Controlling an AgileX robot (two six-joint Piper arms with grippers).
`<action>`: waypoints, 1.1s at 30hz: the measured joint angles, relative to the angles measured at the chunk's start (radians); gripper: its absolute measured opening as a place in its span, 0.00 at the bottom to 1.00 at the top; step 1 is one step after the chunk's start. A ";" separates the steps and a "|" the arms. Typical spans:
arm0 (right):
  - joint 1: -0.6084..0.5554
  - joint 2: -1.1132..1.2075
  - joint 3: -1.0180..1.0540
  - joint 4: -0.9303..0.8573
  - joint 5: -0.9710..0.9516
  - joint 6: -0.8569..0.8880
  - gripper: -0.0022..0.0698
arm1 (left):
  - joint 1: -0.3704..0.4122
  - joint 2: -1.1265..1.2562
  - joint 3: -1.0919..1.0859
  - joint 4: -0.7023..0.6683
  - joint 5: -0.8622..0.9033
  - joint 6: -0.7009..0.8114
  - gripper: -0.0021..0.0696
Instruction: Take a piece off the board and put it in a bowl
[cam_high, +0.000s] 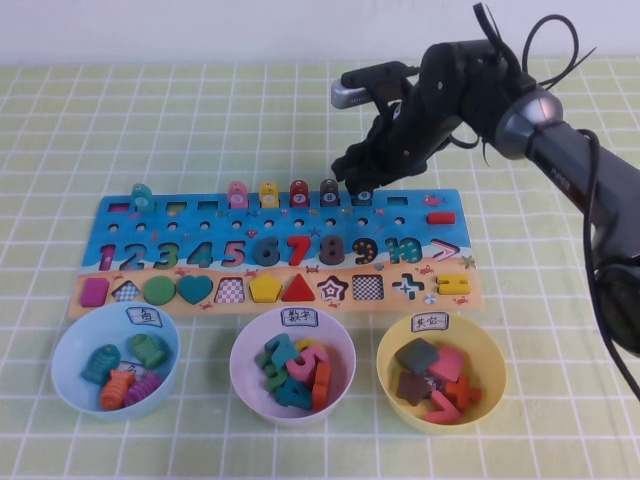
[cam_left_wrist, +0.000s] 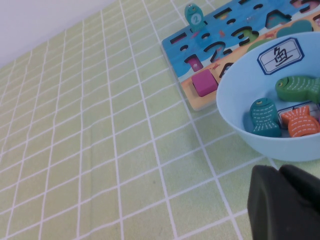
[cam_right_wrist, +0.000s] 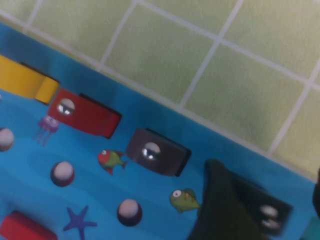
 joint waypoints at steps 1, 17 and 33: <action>0.000 0.002 0.000 0.000 0.000 0.000 0.51 | 0.000 0.000 0.000 0.000 0.000 0.000 0.02; 0.004 -0.012 -0.029 -0.064 0.076 0.002 0.34 | 0.000 0.000 0.000 0.000 0.000 0.000 0.02; 0.147 -0.196 -0.186 -0.057 0.228 -0.090 0.34 | 0.000 0.000 0.000 0.000 0.000 0.000 0.02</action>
